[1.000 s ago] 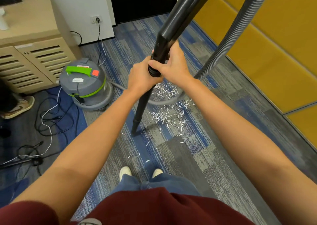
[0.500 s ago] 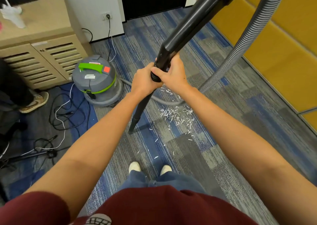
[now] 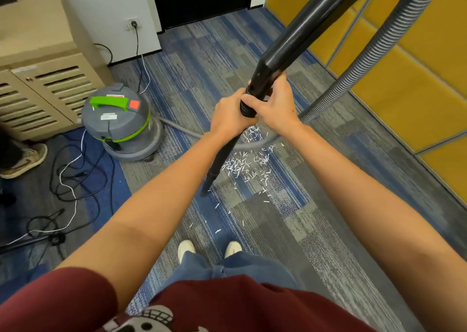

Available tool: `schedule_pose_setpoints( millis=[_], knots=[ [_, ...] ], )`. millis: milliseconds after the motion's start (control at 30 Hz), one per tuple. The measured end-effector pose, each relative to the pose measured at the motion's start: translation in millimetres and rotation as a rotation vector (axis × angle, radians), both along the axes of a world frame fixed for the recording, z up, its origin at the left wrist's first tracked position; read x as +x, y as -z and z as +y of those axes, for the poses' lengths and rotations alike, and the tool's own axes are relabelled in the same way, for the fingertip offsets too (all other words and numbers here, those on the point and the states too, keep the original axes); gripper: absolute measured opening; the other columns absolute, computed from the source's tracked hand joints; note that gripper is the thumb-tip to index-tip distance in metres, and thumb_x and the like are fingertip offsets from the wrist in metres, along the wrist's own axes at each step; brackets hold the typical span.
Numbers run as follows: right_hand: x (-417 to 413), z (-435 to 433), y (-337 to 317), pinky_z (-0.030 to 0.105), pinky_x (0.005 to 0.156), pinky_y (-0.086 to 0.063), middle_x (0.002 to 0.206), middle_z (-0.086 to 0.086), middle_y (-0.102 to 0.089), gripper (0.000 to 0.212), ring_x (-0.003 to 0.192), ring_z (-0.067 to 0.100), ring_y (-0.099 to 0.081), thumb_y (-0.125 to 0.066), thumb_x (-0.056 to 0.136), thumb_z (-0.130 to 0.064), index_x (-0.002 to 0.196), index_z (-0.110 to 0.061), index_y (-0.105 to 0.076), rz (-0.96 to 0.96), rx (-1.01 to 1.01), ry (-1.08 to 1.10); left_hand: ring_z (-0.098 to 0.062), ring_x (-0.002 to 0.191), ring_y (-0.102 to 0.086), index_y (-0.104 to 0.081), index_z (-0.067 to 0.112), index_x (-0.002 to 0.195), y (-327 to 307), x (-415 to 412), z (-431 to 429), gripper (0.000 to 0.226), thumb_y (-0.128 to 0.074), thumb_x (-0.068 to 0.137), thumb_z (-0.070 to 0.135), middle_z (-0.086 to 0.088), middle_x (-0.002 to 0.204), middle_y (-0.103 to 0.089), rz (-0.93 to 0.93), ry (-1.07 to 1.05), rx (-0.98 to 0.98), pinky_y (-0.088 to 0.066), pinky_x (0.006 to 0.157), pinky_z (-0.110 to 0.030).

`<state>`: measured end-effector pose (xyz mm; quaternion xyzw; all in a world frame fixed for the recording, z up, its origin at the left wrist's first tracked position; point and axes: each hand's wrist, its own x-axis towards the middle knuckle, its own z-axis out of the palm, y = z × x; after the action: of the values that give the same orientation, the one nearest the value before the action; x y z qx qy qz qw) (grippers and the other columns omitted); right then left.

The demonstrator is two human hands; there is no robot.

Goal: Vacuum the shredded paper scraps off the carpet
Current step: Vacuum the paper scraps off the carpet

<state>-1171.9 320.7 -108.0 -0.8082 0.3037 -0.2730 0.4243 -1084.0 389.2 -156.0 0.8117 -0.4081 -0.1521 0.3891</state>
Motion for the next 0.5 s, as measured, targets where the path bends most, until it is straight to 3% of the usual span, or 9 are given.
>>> schedule_pose_setpoints(
  millis=[367, 500],
  knots=[
    [-39, -36, -6, 0.016, 0.084, -0.047, 0.104, 0.005, -0.058, 0.063, 0.097, 0.013, -0.058, -0.075, 0.078, -0.011, 0.127, 0.004, -0.039, 0.017, -0.084, 0.023, -0.014, 0.071, -0.059, -0.058, 0.019, 0.097, -8, -37, -39, 0.035, -0.077, 0.067, 0.021, 0.007, 0.073, -0.061, 0.045, 0.068, -0.061, -0.037, 0.058, -0.023],
    [-44, -46, -13, 0.010, 0.079, -0.047, 0.093, -0.008, -0.055, 0.059, 0.084, 0.000, -0.055, -0.074, 0.078, -0.008, 0.125, 0.006, -0.041, 0.020, -0.124, 0.035, -0.015, 0.073, -0.062, -0.057, 0.022, 0.095, -14, -42, -48, 0.035, -0.078, 0.066, 0.021, 0.006, 0.072, -0.062, 0.062, 0.083, -0.112, -0.042, 0.059, -0.025]
  ],
)
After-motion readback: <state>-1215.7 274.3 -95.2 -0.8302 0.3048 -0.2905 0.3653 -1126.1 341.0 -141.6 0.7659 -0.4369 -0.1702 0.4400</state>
